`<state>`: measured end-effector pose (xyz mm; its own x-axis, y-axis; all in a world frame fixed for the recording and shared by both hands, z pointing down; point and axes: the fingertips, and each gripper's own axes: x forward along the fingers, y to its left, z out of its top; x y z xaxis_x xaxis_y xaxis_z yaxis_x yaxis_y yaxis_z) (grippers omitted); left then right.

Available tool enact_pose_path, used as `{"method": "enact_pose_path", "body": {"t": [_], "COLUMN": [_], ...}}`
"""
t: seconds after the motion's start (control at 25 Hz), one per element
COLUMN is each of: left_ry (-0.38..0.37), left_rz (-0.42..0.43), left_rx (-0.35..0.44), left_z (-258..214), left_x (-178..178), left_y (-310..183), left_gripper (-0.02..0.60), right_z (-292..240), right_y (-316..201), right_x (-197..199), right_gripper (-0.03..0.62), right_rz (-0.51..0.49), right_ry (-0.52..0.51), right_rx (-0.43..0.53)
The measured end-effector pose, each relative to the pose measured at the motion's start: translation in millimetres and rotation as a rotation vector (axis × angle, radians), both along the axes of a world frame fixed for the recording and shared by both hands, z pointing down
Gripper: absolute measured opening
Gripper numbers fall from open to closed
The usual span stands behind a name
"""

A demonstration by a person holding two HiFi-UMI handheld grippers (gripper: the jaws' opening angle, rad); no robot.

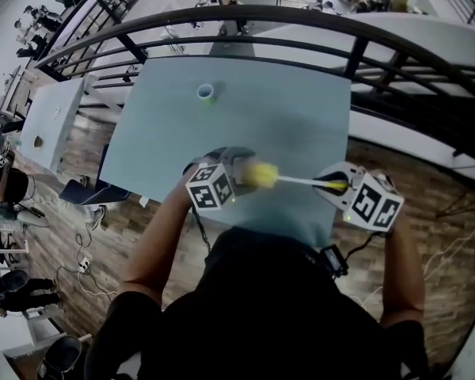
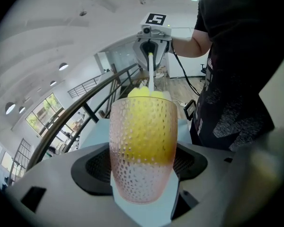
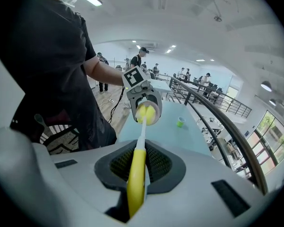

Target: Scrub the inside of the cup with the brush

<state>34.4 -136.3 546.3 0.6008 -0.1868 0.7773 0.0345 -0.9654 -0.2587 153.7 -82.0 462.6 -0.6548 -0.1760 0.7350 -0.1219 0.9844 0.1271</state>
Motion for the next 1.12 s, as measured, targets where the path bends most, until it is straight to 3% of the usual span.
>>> {"method": "enact_pose_path", "body": {"t": [0.28, 0.48, 0.92, 1.12], "left_ry": [0.020, -0.019, -0.077, -0.081], "left_rz": [0.012, 0.005, -0.025, -0.005], "left_rx": [-0.021, -0.039, -0.018, -0.010], "left_z": [-5, 9, 19, 17], "left_x": [12, 1, -25, -19], "left_y": [5, 8, -3, -1], "left_gripper": [0.362, 0.362, 0.362, 0.362], "right_z": [9, 5, -3, -1], "right_y": [-4, -1, 4, 2], "right_x": [-22, -22, 11, 10], "right_gripper": [0.041, 0.041, 0.041, 0.040], "right_rz": [-0.017, -0.028, 0.021, 0.045], "right_ry": [0.003, -0.042, -0.072, -0.080], "right_rx": [0.006, -0.011, -0.071, -0.089]}}
